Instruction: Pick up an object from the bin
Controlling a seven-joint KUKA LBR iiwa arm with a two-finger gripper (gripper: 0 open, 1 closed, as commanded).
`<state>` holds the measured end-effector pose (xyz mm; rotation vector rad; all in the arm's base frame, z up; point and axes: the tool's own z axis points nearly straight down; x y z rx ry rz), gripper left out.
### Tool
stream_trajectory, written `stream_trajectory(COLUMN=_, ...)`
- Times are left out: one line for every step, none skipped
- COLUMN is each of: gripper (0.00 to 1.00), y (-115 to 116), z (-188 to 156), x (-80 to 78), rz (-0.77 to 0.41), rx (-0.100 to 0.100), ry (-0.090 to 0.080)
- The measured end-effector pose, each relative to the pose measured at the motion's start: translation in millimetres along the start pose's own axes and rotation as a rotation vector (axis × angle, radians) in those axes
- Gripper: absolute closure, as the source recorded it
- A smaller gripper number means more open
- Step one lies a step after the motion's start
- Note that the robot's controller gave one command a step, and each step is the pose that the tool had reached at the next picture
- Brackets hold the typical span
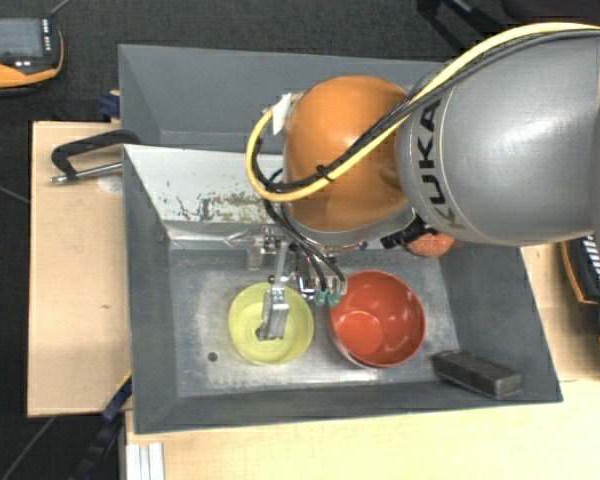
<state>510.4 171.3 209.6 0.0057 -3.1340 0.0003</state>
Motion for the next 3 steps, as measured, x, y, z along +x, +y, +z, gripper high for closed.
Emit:
stream_trajectory(gripper=0.00, y=-60, z=126, x=-53.2, rz=-0.142, rx=0.002, ry=0.005)
stream_trajectory(gripper=1.00, y=-57, z=122, x=-54.0, rz=-0.143, rx=-0.002, ry=-0.001)
stream_trajectory(gripper=1.00, y=-86, z=-33, x=-68.5, rz=-0.166, rx=-0.003, ry=-0.017)
